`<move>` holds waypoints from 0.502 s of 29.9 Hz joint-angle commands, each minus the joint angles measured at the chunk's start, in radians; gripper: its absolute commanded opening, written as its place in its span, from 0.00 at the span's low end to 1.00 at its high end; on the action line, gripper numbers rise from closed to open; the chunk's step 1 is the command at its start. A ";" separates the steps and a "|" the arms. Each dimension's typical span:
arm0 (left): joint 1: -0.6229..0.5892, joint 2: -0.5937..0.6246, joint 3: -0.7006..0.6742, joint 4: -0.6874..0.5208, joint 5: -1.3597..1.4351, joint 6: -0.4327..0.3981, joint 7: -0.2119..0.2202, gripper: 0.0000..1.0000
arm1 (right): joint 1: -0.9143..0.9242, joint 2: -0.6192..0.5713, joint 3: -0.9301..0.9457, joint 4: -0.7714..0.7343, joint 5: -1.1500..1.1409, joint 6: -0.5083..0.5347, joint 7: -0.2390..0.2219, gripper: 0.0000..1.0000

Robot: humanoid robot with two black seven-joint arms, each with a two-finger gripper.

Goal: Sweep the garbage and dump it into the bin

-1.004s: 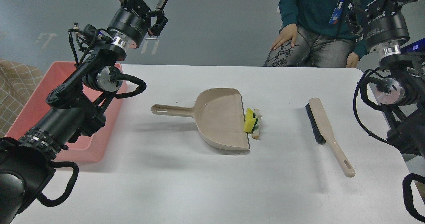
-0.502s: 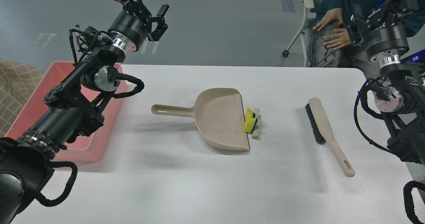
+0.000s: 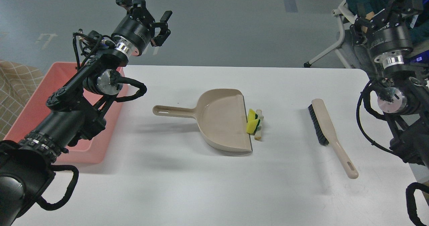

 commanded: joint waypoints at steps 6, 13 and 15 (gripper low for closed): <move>-0.001 0.000 0.000 -0.001 0.007 -0.014 0.053 0.98 | 0.025 0.013 -0.003 -0.036 0.002 -0.002 -0.012 1.00; 0.002 0.006 0.031 -0.006 0.018 -0.011 0.007 0.98 | 0.022 0.017 -0.015 -0.033 0.002 0.004 -0.074 1.00; 0.002 0.012 0.057 -0.009 0.027 -0.014 -0.002 0.98 | 0.024 0.014 -0.018 -0.034 0.002 0.004 -0.104 1.00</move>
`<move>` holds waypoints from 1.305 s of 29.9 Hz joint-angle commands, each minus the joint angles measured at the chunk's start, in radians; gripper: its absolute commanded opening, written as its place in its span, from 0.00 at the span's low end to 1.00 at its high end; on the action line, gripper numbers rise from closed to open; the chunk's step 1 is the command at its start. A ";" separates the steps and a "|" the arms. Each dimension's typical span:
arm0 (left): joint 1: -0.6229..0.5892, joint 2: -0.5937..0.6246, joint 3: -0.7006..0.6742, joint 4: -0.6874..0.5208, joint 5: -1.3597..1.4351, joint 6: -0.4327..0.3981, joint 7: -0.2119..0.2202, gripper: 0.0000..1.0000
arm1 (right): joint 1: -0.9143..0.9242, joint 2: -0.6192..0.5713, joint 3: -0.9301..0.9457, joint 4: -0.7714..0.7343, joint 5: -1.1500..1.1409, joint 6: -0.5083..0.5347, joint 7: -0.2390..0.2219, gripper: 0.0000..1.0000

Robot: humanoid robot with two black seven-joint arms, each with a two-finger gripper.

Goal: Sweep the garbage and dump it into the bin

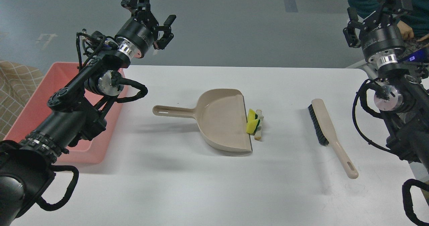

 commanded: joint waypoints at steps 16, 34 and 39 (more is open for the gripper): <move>0.250 0.176 0.060 -0.512 0.404 0.087 0.004 0.98 | 0.001 -0.011 -0.032 0.012 -0.001 0.008 -0.098 1.00; 0.614 0.306 0.157 -0.818 0.835 0.276 0.105 0.98 | -0.010 -0.014 -0.032 0.009 -0.003 0.000 -0.098 1.00; 0.614 0.299 0.205 -0.720 0.832 0.331 0.108 0.98 | -0.011 -0.022 -0.032 0.009 -0.003 -0.001 -0.098 1.00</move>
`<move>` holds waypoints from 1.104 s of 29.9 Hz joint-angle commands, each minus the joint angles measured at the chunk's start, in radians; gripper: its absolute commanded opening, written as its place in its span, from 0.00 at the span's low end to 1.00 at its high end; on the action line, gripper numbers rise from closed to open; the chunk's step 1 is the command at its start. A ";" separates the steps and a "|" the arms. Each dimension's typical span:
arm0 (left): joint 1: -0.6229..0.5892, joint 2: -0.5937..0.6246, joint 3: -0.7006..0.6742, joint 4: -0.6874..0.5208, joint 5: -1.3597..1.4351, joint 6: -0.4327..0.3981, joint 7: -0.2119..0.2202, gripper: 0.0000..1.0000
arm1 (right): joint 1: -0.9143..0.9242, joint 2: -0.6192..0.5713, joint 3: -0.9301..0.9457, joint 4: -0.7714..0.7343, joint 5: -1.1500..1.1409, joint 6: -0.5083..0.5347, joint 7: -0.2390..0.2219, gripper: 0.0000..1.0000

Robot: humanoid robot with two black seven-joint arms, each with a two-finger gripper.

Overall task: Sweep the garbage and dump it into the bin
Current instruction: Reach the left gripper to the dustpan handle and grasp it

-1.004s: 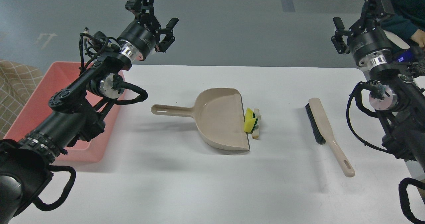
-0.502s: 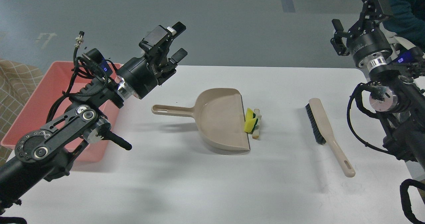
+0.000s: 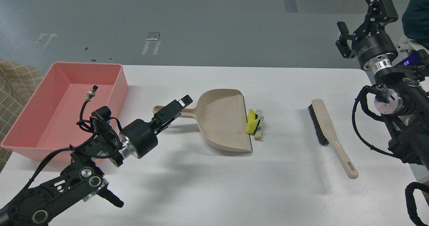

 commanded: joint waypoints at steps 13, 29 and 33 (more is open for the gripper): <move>0.036 -0.069 0.034 0.179 -0.006 0.037 0.002 0.98 | 0.000 -0.016 0.002 0.000 0.000 -0.001 0.001 1.00; -0.062 -0.183 0.028 0.356 -0.031 0.158 -0.001 0.98 | 0.000 -0.011 0.000 0.000 0.000 -0.001 0.003 1.00; -0.078 -0.203 0.031 0.382 -0.029 0.159 -0.001 0.98 | 0.001 -0.013 0.000 0.000 0.000 -0.001 0.003 1.00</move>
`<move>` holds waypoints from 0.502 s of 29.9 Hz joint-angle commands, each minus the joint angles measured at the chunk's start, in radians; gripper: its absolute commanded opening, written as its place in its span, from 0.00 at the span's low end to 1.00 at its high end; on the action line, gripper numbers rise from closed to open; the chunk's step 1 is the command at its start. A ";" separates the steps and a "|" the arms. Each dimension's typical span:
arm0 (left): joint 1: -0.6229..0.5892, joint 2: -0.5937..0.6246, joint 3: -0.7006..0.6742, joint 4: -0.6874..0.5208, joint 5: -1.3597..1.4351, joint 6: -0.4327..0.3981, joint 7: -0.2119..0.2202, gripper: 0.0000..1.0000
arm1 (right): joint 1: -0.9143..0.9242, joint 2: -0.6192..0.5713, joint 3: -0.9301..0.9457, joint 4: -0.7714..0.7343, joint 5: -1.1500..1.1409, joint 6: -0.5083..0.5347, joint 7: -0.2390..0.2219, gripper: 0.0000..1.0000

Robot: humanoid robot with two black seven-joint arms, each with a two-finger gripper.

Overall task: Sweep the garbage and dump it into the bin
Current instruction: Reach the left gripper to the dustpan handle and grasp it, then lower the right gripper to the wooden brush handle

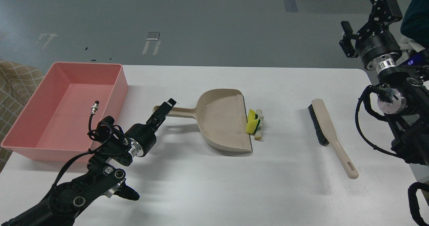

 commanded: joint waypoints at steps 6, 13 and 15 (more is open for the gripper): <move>-0.015 -0.022 0.003 0.029 0.008 0.007 0.003 0.95 | 0.000 -0.001 0.000 0.000 0.000 0.000 0.000 1.00; -0.016 -0.025 0.005 0.032 0.011 0.007 0.044 0.25 | 0.001 0.002 0.000 0.000 -0.001 -0.001 0.000 1.00; -0.018 -0.025 0.005 0.032 0.009 0.007 0.064 0.15 | 0.003 0.003 0.000 0.000 -0.001 -0.001 0.000 1.00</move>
